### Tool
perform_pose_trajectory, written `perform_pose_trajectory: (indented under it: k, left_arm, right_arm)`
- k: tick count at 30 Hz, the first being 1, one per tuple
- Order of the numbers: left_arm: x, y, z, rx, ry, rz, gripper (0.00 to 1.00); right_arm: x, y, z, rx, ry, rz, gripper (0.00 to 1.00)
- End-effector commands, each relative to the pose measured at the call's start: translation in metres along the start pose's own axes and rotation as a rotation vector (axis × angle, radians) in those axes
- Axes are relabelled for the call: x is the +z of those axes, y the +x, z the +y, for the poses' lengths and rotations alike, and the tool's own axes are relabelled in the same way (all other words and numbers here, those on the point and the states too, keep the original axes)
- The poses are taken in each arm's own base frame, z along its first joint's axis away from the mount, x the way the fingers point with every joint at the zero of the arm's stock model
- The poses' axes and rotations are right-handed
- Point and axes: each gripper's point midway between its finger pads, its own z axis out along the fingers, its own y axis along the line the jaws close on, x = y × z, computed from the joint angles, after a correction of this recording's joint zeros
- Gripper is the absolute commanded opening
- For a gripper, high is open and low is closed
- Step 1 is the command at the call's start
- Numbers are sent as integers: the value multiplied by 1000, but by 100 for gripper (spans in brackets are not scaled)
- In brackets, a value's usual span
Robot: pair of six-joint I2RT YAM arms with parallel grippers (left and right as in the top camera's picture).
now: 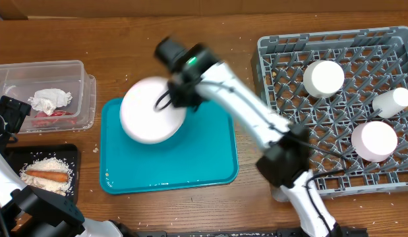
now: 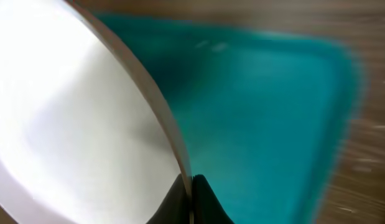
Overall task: Sort waste into correct bins and load items into the dishwasher
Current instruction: 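Lift the large plate right and stand it upright in the rack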
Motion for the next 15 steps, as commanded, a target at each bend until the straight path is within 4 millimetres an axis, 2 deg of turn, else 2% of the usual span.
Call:
perform_pose_trajectory:
  k: [1,2,3,4,5,7,8,11,13,15]
  left_arm:
    - [3,-1,2,10,-13,1,100]
    - [3,-1,2,10,-13,1,100]
    - [3,-1,2,10,-13,1,100]
    - [3,-1,2,10,-13,1,100]
    - [3,-1,2,10,-13,1,100]
    - [3,-1,2,10,-13,1,100]
    - [3,-1,2,10,-13,1,100]
    - [3,-1,2,10,-13,1,100]
    - [3,-1,2,10,-13,1,100]
    - [3,-1,2,10,-13,1,100]
  right_arm:
    - [-98,-40,-84,147,106,-238,4]
    - [-111,-42,-107,185,147,-263,4]
    - [-134,-44,-149,256,217,-304,4]
    - [-151,-43,-181,320,259,-328,4]
    - [-162,-40,-203,366,277,-339,4]
    - [-175,-36,-230,428,295,-347,4]
    - [-185,-32,-254,472,320,-357,4]
    - [-203,-26,-298,543,402,-391,4]
    - [-219,-18,-338,601,552,-421,4]
    - [-232,-9,-365,639,691,-437,4]
